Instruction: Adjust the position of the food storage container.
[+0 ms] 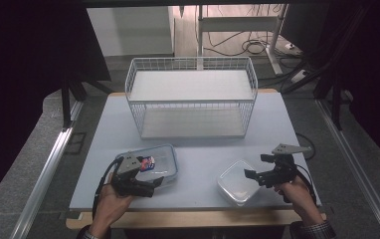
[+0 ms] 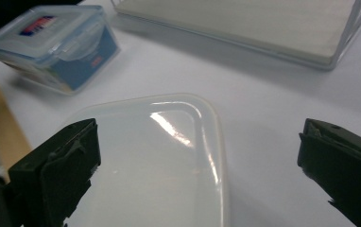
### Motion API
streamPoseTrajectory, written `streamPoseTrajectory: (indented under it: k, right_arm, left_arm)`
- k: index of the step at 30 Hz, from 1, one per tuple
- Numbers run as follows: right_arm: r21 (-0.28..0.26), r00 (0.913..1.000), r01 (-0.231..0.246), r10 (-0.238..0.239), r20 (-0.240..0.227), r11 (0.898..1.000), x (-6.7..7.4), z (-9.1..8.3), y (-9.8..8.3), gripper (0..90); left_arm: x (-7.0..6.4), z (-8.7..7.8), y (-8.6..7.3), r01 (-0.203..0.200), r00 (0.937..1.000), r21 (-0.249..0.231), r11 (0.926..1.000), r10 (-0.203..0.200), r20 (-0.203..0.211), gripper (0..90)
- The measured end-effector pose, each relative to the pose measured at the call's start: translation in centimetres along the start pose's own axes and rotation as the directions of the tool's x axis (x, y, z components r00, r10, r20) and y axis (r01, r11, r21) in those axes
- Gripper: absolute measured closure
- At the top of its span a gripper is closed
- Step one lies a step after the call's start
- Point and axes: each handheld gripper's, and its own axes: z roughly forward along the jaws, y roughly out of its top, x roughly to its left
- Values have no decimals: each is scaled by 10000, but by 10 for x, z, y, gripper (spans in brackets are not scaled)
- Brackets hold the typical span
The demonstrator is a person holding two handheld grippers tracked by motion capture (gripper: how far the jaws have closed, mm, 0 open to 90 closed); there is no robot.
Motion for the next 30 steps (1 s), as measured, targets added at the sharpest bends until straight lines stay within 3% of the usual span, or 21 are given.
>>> streamPoseTrajectory:
  k: [2, 4, 9, 10, 12, 16, 21, 22, 23, 26, 28, 29, 30]
  right_arm:
    - [56, 9974, 537, -539, 476, 9985, 3, 2, 1, 0]
    - [49, 9958, 669, -671, 631, 9977, 5, 4, 2, 0]
    - [396, 9964, 743, -758, 375, 9964, 7, 5, 2, 0]
    - [819, 9903, 1119, -1179, 738, 9903, 8, 8, 0, 0]
    - [1019, 9868, 1217, -1314, 949, 9873, 9, 10, -1, 5]
    - [1192, 9908, 1040, -1133, 739, 9874, 12, 13, -1, 51]
    - [1269, 9869, 1277, -1388, 827, 9837, 18, 12, 3, 184]
    - [1189, 9801, 1534, -1664, 1084, 9810, 23, 10, 6, 287]
    - [1189, 9801, 1534, -1664, 1084, 9810, 23, 10, 6, 287]
    - [981, 9842, 1616, -1676, 566, 9820, 33, 7, 11, 491]
    - [1021, 9786, 1964, -2014, 413, 9752, 39, 7, 13, 615]
    - [1021, 9786, 1964, -2014, 413, 9752, 39, 7, 13, 615]
    - [1145, 9674, 2477, -2519, 241, 9621, 48, 7, 13, 718]
  left_arm:
    - [0, 0, -2, -251, 9992, 43, 9997, 252, -318, 46]
    - [1, 0, -3, -261, 9987, 151, 9995, 267, -429, 54]
    - [2, 4, -6, -23, 9980, 222, 9998, 37, -623, 66]
    - [2, 5, -7, -64, 9977, 229, 9997, 79, -667, 66]
    - [1, 5, -7, -160, 9976, 162, 9997, 170, -669, 66]
    - [2, 6, -7, -123, 9987, -39, 9999, 121, -505, 59]
    - [3, 7, -8, -152, 9990, -57, 9999, 150, -418, 52]
    - [3, 6, -7, -158, 9992, -81, 9998, 155, -359, 53]
    - [3, 6, -7, -158, 9992, -81, 9998, 155, -359, 53]
    - [2, 4, -6, -205, 9993, -221, 9995, 198, -306, 55]
    - [2, 3, -6, -192, 9994, -280, 9994, 183, -304, 55]
    - [2, 3, -6, -192, 9994, -280, 9994, 183, -304, 55]
    - [2, 3, -5, -200, 9994, -299, 9994, 192, -277, 55]
